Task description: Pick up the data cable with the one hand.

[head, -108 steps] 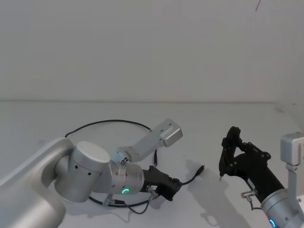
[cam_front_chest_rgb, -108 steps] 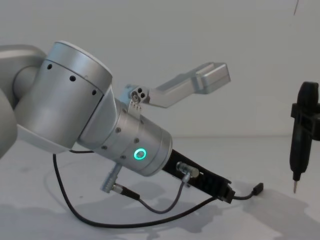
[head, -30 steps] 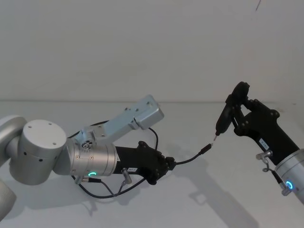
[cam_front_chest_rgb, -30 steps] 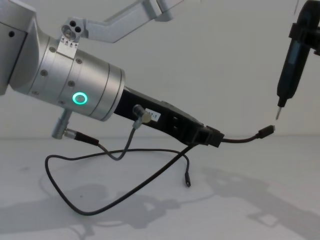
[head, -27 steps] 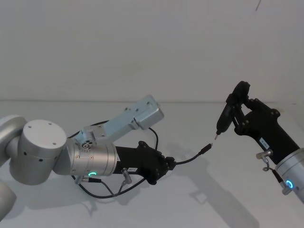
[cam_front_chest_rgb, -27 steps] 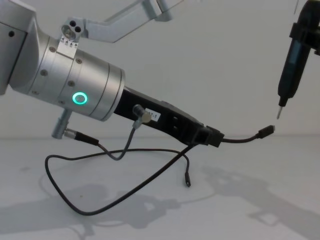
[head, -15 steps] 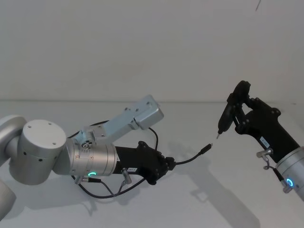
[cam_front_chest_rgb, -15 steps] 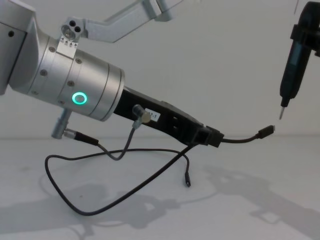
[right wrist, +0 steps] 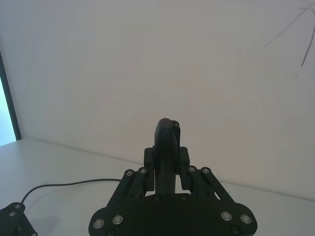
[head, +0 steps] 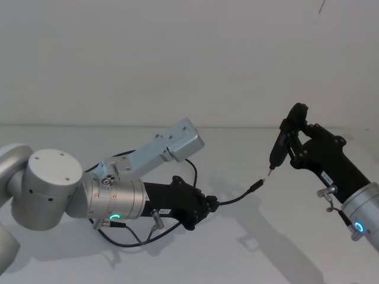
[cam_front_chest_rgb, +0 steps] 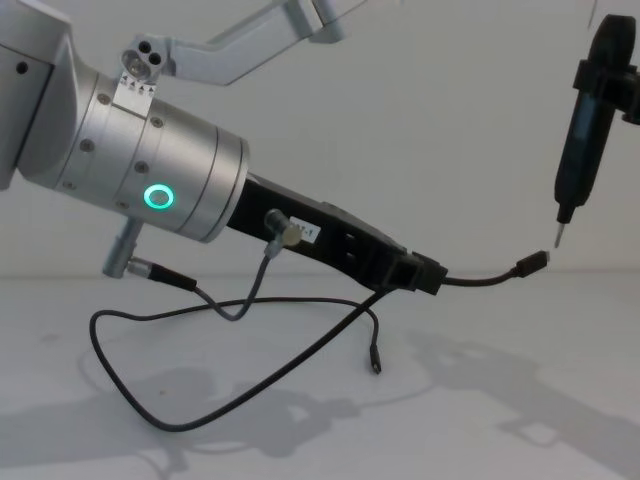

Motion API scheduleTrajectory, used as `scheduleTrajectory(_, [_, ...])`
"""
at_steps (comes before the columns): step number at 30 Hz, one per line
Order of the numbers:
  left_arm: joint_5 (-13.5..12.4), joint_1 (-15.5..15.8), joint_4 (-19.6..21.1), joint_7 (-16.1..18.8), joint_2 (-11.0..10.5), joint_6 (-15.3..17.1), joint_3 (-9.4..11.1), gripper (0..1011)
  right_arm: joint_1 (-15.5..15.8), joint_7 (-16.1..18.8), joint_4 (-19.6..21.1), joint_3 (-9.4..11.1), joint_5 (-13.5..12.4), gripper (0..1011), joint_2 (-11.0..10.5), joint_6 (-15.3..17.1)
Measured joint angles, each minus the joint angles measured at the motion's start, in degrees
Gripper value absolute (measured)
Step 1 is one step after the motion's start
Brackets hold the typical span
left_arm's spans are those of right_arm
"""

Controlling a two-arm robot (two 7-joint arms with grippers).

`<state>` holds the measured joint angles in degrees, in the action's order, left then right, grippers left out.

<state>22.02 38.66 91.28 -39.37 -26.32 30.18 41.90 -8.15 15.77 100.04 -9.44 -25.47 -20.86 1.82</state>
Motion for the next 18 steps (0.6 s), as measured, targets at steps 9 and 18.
scheduleTrajectory(9, [0.0,0.0,-0.01,0.0,0.0,0.0,0.0,34,-0.25,-0.03,-0.22,-0.34,-0.37,279,-0.16,0.67])
scheduleTrajectory(18, [0.0,0.0,0.0,0.01,0.01,0.0,0.0,34,-0.41,-0.04,-0.25,-0.61,-0.82,279,-0.46,1.18])
